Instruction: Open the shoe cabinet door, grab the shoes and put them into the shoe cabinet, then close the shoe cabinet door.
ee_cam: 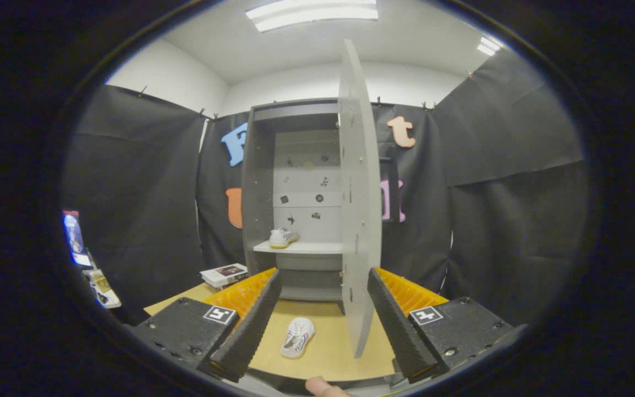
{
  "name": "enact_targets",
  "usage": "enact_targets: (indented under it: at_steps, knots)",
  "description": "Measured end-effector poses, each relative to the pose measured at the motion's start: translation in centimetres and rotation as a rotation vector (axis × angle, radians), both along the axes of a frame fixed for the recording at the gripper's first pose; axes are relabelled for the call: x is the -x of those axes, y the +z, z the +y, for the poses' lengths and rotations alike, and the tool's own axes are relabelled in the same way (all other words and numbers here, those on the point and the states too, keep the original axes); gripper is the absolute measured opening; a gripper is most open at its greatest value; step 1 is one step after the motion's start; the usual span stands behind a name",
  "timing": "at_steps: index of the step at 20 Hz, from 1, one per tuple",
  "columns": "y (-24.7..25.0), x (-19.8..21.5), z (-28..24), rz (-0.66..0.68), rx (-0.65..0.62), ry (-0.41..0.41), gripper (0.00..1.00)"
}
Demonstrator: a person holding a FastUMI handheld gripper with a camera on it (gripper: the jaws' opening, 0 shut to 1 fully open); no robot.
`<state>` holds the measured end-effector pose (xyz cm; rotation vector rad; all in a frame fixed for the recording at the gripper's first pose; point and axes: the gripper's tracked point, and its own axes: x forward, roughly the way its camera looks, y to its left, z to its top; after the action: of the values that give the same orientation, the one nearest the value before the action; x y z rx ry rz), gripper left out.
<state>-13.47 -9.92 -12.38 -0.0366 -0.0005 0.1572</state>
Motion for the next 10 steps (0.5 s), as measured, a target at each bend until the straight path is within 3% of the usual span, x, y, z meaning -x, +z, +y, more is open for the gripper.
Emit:
enact_targets:
  at_steps: [3, 10]
  knots:
    - [-3.4, -1.1, 3.0, 0.009, -0.004, 0.09, 0.99]
    - [-15.1, -7.6, 6.3, 0.193, -0.044, 0.102, 0.99]
